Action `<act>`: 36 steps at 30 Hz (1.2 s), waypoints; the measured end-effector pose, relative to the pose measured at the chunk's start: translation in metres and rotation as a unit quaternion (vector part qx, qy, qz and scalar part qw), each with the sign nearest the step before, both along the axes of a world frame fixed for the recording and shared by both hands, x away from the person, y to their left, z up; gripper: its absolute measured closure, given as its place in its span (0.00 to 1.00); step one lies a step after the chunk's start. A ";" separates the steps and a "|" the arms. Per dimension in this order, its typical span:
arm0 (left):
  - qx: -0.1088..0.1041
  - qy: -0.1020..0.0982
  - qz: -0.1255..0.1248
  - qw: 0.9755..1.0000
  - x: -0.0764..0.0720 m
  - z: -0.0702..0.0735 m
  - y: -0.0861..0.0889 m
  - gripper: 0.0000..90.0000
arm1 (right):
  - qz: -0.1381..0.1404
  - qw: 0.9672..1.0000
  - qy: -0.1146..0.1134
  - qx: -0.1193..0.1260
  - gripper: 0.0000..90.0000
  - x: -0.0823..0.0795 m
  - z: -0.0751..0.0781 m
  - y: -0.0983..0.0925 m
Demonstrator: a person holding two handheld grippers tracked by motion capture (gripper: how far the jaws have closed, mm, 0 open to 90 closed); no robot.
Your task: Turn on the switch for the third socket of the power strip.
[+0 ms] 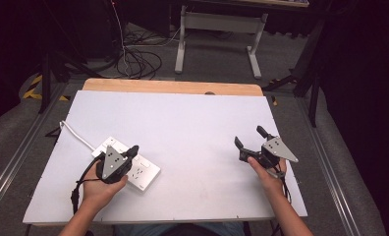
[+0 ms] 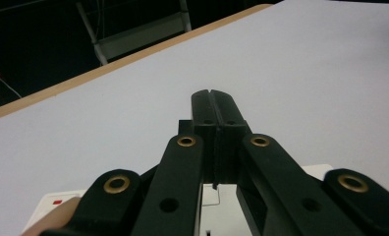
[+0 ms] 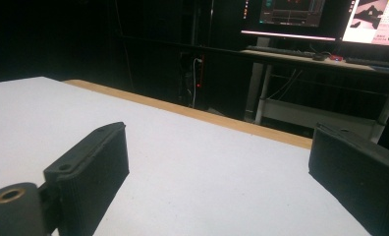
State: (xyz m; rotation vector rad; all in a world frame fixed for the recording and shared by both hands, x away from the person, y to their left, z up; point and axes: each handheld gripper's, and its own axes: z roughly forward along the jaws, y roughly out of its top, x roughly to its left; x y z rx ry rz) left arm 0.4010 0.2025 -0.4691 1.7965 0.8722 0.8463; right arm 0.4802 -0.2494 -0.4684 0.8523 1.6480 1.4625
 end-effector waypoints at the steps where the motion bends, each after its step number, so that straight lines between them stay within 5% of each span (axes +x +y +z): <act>1: 0.001 0.002 -0.001 1.000 0.000 0.000 0.000 1.00 | 0.000 1.000 0.000 0.000 0.09 0.000 0.000 0.000; 13: 0.014 0.042 -0.020 0.999 0.004 -0.002 -0.005 1.00 | -0.001 1.000 0.002 -0.002 0.09 0.000 0.000 0.000; 20: 0.029 0.078 -0.034 0.996 0.008 -0.006 -0.010 1.00 | -0.002 1.000 0.002 -0.002 0.09 0.000 0.000 0.000; 36: 0.064 0.105 -0.044 0.991 0.012 -0.013 -0.015 1.00 | -0.002 1.000 0.002 -0.003 0.09 0.000 0.000 0.000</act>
